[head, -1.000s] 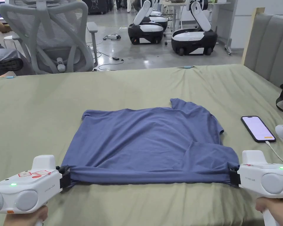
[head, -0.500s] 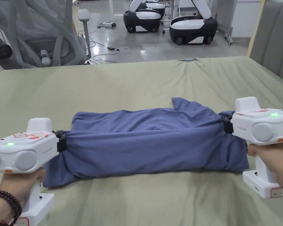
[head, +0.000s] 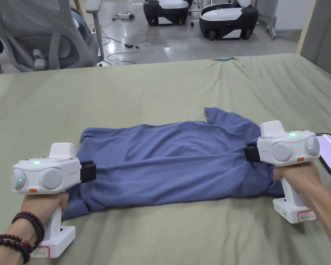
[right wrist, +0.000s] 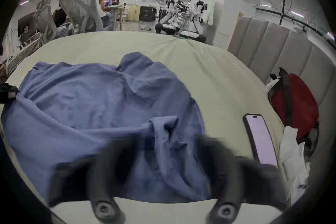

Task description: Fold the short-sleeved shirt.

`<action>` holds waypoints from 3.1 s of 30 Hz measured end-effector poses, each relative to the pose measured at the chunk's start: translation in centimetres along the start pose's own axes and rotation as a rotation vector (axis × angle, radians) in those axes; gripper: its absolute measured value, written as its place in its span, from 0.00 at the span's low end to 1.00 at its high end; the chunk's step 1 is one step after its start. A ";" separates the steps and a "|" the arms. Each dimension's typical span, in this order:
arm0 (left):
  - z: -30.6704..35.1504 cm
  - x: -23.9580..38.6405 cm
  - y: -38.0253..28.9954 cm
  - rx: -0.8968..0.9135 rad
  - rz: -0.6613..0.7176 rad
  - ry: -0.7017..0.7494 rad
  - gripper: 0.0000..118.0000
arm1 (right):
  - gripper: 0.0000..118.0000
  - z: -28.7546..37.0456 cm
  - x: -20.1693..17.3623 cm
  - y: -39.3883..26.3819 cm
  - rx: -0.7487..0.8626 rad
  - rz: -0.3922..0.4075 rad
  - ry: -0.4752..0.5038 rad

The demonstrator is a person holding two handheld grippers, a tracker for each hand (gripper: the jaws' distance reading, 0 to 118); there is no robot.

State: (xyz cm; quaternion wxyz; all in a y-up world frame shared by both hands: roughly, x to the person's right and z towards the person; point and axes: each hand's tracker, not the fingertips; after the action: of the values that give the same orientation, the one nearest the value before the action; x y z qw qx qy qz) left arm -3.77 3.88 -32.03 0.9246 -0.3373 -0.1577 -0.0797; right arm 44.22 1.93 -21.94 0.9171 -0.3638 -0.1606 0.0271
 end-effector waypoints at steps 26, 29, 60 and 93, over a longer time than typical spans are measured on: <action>9.0 -1.9 -5.8 0.001 0.039 0.084 1.00 | 0.00 13.2 -1.2 -4.9 0.084 -0.055 0.053; 7.3 -2.0 -6.5 -0.049 0.036 0.074 0.91 | 0.00 12.5 -1.2 -4.9 0.071 -0.059 0.068; 7.0 -1.8 -5.3 -0.062 -0.006 0.035 0.04 | 0.55 6.4 1.0 -7.5 -0.222 0.019 0.058; 16.0 -1.6 -15.3 -0.087 0.004 -0.022 0.03 | 0.09 16.2 0.9 -16.0 -0.194 0.078 0.067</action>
State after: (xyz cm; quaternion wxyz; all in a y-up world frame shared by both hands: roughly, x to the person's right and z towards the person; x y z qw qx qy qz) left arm -12.94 2.64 -11.86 0.9075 -0.3784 -0.1634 -0.0811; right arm 38.92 1.00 0.14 0.8807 -0.4575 -0.1174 0.0350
